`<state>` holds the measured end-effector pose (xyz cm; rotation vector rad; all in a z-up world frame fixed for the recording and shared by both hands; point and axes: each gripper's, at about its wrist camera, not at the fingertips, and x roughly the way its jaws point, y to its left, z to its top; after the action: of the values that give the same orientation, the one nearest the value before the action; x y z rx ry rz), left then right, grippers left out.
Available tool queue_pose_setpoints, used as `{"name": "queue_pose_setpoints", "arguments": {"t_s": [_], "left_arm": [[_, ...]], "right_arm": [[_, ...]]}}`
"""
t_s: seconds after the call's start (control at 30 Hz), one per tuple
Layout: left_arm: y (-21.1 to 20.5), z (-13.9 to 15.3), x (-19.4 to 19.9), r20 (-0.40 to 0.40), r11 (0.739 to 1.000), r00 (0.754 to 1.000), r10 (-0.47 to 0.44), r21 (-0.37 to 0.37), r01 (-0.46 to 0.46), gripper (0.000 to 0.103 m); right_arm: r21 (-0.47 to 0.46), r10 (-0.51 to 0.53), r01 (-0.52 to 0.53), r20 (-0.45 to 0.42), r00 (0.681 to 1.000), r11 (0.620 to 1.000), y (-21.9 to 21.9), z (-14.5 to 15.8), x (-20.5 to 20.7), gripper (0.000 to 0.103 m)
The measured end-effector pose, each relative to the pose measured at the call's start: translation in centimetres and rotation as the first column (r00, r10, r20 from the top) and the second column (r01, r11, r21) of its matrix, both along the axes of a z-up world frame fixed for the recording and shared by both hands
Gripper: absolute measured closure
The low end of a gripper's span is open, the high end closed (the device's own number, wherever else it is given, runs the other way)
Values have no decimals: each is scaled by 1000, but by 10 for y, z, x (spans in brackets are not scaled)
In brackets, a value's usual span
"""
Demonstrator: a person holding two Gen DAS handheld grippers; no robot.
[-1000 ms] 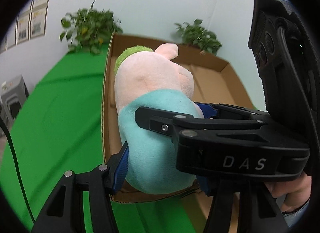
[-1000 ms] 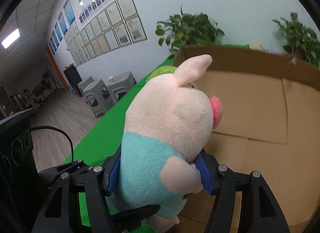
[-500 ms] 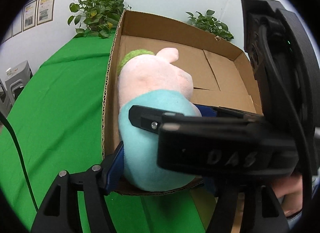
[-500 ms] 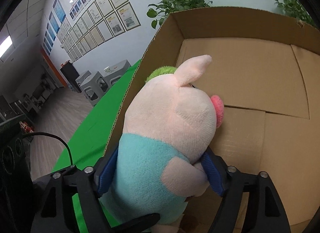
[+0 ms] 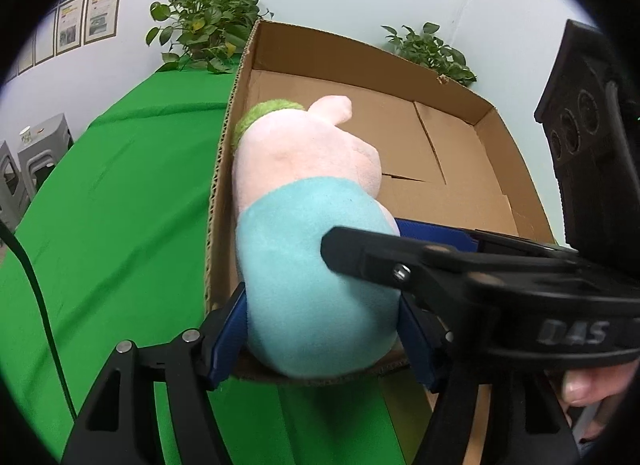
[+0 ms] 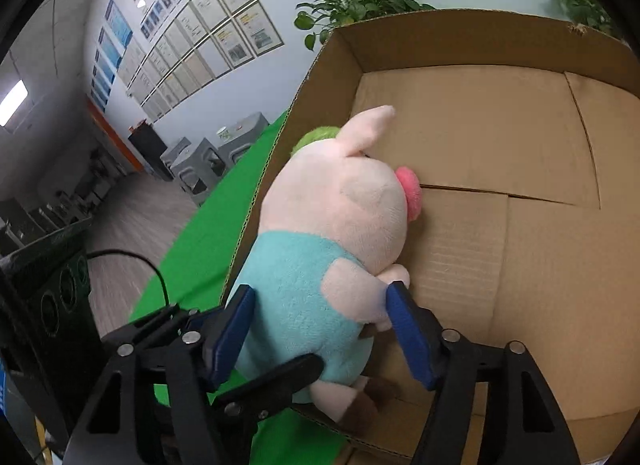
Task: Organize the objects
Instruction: 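Open both tools to release the plush and withdraw them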
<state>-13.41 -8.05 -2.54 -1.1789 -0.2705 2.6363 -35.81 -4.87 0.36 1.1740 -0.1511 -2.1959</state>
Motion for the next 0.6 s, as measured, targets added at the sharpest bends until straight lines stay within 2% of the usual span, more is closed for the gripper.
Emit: {"name": "queue_pose_setpoints", "arguments": {"t_s": [0.17,0.3,0.43,0.5,0.57,0.6], "left_arm": [[-8,14,19,-26,999,1000,17,-33,-18,32],[-17,9,35,1,997,998,59,-48,-59,32],[-23,5,47,13,994,996,94,-56,-93,32],[-24,7,56,2,993,995,102,-58,-102,32],[-22,10,66,-16,992,994,108,-65,-109,32],[-21,14,72,-30,990,993,115,-76,-117,32]], "right_arm": [[38,-22,24,-55,998,999,-10,-2,9,43],[42,-37,41,-83,996,998,-18,-3,14,39],[34,-55,58,-94,994,998,7,4,34,28],[5,-87,88,-114,990,996,22,13,45,17],[-31,-121,118,-144,982,993,42,26,61,0],[-44,-136,131,-155,978,990,52,31,71,0]]}}
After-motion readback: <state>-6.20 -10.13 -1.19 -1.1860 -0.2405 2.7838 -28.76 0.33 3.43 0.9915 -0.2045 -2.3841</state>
